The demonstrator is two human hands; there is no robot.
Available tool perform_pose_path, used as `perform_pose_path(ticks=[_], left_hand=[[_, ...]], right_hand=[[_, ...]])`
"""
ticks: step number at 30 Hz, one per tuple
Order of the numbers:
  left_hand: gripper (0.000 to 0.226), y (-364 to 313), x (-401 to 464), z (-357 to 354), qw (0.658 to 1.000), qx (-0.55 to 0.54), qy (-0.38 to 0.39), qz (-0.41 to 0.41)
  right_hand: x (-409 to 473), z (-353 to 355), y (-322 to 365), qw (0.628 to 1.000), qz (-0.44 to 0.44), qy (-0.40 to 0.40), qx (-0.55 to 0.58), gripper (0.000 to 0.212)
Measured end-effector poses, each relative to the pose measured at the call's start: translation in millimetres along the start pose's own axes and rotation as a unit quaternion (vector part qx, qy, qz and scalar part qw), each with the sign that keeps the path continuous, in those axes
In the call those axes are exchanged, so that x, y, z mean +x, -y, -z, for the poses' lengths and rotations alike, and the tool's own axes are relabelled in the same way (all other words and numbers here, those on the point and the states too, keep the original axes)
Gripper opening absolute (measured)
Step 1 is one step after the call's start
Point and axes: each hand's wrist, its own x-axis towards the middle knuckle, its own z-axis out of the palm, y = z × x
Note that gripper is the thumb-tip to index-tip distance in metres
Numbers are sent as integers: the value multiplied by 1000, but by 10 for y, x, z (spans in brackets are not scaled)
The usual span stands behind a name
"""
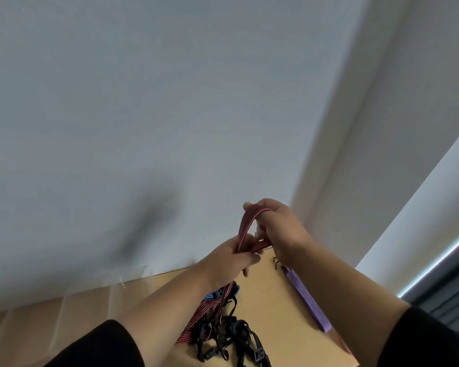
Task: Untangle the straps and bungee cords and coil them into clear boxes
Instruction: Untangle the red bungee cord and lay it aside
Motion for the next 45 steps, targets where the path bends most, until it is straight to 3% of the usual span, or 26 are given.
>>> perform_pose_path(ticks=[3,7,9,11,12,13,16,18,19,21,24,27,29,32,34,38,45], left_hand=[[3,102,-61,13,998,-26,59,7],[14,231,-112,67,995,29,84,42],[20,296,-106,87,991,85,89,50],[28,365,-96,81,986,135,72,62],[32,400,-95,74,985,151,54,70],[36,429,-98,65,983,162,38,74],[46,471,-108,42,981,185,19,49],[42,498,-106,25,981,189,18,36],[41,518,-107,12,981,187,18,38],[45,564,-118,-23,987,155,26,42],[54,632,-140,-47,994,67,44,70],[53,684,-158,-47,995,20,51,86],[50,705,-164,-54,995,4,46,89],[48,696,-159,-82,995,10,47,85],[47,687,-161,-113,995,32,55,76],[44,690,-159,-185,995,49,35,82],[53,259,-35,-249,998,0,-28,49]], right_hand=[[-21,94,188,981,59,4,-187,26],[-71,225,560,850,121,52,-510,20],[-86,277,661,796,116,76,-589,28],[-87,324,704,766,138,75,-624,37],[-77,354,706,777,163,53,-606,40],[-57,381,683,814,187,14,-550,41],[-58,354,563,970,156,-81,-165,19],[-93,273,466,995,48,-62,63,21],[-110,250,413,995,7,-45,92,30],[-128,232,348,999,-3,-33,18,42],[-145,305,458,970,96,-59,-213,34],[-192,419,747,904,180,-39,-385,22],[-246,491,950,834,226,-37,-502,24],[-290,605,1183,757,271,-51,-592,23],[-290,671,1255,783,297,-86,-540,23],[-261,718,1168,901,268,-139,-311,34],[-250,778,285,931,116,29,-345,31]])
